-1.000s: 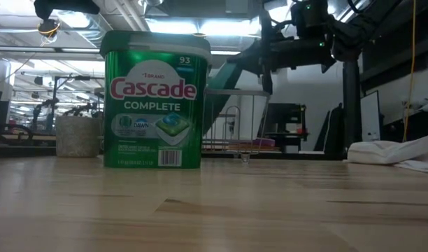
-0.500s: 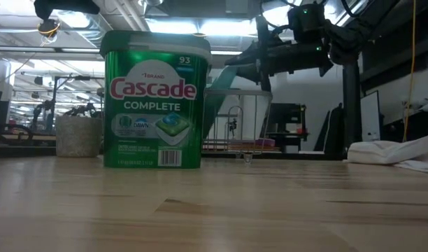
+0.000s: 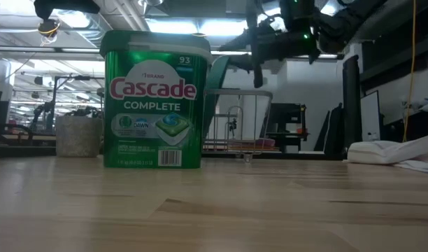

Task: Sort dishes
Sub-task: Put the blue plate into the dish rack

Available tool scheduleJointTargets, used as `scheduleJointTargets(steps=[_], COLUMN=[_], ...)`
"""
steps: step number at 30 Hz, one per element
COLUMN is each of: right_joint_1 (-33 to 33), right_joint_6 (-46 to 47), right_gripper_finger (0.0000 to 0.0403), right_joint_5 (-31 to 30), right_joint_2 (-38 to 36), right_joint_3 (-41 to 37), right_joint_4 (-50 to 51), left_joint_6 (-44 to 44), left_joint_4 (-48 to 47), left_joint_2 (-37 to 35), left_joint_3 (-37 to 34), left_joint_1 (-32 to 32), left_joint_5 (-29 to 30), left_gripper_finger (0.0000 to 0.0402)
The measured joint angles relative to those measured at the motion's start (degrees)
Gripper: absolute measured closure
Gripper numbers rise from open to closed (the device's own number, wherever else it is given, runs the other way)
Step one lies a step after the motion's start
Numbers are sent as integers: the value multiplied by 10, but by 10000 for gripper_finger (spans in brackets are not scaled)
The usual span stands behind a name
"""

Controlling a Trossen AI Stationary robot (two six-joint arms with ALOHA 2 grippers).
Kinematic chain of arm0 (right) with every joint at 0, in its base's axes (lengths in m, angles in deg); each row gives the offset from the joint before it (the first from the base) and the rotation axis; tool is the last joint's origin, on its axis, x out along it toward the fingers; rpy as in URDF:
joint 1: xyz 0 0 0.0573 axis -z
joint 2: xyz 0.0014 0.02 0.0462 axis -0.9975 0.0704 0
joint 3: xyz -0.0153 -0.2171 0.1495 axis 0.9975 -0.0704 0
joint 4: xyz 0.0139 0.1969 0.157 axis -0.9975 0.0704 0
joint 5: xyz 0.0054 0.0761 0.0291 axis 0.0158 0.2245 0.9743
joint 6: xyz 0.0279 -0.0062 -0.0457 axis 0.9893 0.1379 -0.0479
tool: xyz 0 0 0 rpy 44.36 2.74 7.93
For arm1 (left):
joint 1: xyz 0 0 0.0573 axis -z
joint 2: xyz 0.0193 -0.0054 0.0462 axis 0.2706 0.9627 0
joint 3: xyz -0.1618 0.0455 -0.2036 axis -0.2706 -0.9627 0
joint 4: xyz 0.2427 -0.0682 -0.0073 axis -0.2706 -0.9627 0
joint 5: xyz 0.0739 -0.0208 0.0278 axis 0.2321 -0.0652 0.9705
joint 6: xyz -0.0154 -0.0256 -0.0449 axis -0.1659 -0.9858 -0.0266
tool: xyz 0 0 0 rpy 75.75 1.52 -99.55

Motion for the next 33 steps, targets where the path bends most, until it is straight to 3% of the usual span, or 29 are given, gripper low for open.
scheduleJointTargets(steps=[7,17,28,33], right_joint_1=[-1,-16,-15,-15], right_joint_6=[-6,-18,-47,-54], right_gripper_finger=[283,283,283,283], right_joint_5=[-7,12,46,48], right_joint_2=[8,85,89,88], right_joint_3=[78,146,154,154], right_joint_4=[135,143,145,146], left_joint_6=[27,67,230,252], left_joint_4=[0,-1,0,0], left_joint_2=[-1,-12,-143,-219], left_joint_3=[0,2,1,-36], left_joint_1=[0,4,20,20], left_joint_5=[-7,-17,-62,-83], left_gripper_finger=[400,400,400,400])
